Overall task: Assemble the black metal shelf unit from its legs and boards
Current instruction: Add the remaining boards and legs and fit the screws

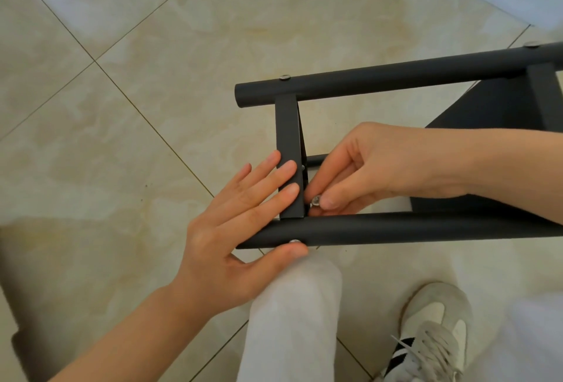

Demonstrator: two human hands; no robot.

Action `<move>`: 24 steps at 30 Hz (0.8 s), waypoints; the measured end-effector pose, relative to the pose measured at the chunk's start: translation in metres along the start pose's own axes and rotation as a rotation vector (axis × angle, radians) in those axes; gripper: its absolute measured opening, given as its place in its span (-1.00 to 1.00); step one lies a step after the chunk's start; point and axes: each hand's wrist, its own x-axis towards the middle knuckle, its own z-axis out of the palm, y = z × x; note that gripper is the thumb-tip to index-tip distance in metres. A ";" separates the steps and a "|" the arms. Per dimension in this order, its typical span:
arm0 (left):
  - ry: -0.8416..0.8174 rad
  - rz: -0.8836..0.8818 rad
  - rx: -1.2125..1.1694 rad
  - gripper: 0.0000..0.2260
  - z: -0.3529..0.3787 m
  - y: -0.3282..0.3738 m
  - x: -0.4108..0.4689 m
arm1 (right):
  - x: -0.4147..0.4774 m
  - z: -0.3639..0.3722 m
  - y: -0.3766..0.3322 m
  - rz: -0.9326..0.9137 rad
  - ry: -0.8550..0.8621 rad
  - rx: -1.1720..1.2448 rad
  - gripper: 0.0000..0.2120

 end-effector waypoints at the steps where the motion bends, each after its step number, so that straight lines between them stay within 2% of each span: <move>1: -0.001 0.001 -0.003 -0.57 0.000 0.000 0.000 | 0.000 0.000 0.001 0.001 0.001 0.002 -0.86; 10: 0.007 0.004 -0.047 -0.57 0.002 -0.001 0.000 | 0.009 0.006 0.001 -0.056 0.076 -0.029 -0.92; 15: 0.012 0.003 -0.070 -0.55 0.003 0.000 0.000 | 0.014 0.006 -0.001 -0.039 0.021 -0.053 -0.96; 24: 0.009 0.000 -0.092 -0.55 0.003 0.000 0.002 | 0.013 0.006 0.000 -0.013 0.044 -0.006 -0.84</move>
